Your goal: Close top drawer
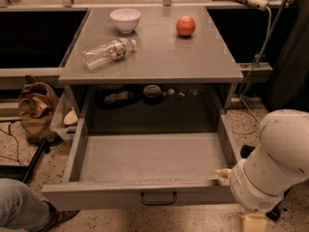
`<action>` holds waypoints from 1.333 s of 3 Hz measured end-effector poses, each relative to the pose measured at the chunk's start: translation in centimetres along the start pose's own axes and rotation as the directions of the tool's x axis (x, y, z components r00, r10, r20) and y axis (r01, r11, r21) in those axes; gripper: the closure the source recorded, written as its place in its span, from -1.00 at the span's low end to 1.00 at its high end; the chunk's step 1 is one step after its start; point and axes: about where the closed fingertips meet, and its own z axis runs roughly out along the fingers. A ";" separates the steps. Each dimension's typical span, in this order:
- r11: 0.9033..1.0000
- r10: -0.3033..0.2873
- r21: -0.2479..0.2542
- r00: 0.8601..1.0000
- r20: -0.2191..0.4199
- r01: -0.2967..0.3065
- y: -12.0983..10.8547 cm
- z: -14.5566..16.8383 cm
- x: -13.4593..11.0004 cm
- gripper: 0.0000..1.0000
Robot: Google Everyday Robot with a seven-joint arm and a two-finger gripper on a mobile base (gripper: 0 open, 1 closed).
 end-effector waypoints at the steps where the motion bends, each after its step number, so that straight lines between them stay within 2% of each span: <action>1: 0.999 -0.010 -0.042 1.000 0.002 0.010 2.5 1.2 0.3 -1.00; 2: 0.997 -0.027 -0.075 1.000 0.009 0.028 3.9 2.2 0.0 -1.00; 3: 0.997 -0.027 -0.075 1.000 0.009 0.028 3.9 2.2 0.0 -1.00; 4: 0.993 -0.050 -0.104 0.999 0.015 0.051 4.0 4.1 -0.4 -1.00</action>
Offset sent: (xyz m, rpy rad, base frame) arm -0.0618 0.0099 -0.0364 0.0231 0.1122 0.0788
